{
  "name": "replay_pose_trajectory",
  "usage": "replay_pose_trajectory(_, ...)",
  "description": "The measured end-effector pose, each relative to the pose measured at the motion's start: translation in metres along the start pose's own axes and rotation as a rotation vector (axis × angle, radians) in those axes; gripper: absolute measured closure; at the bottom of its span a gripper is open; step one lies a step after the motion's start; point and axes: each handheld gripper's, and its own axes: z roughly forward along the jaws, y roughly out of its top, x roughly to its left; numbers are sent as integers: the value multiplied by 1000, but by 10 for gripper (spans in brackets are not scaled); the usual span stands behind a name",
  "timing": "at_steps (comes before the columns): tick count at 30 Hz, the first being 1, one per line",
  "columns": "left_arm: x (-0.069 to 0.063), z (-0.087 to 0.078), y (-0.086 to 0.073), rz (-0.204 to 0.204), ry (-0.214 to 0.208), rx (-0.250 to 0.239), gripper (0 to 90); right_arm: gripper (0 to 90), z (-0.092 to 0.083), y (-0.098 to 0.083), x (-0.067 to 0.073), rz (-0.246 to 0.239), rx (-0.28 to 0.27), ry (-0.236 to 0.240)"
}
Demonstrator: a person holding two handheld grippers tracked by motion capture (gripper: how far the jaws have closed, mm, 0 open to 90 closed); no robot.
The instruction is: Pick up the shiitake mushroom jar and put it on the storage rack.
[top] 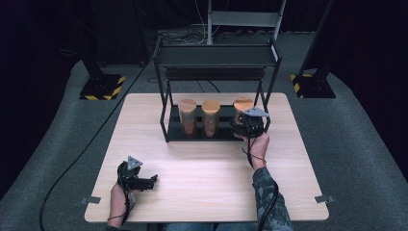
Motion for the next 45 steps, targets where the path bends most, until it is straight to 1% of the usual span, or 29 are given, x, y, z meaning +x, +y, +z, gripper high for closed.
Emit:
replay_pose_trajectory(24,0,0,0,0,0,0,2,246,9,2,-1,-5,25,-6)
replay_pose_trajectory(28,0,0,0,0,0,0,2,246,12,2,-2,8,27,-3)
replay_pose_trajectory(36,0,0,0,0,0,0,1,246,16,3,0,-3,37,-2)
replay_pose_trajectory(45,0,0,0,0,0,0,1,246,21,1,3,-3,50,0)
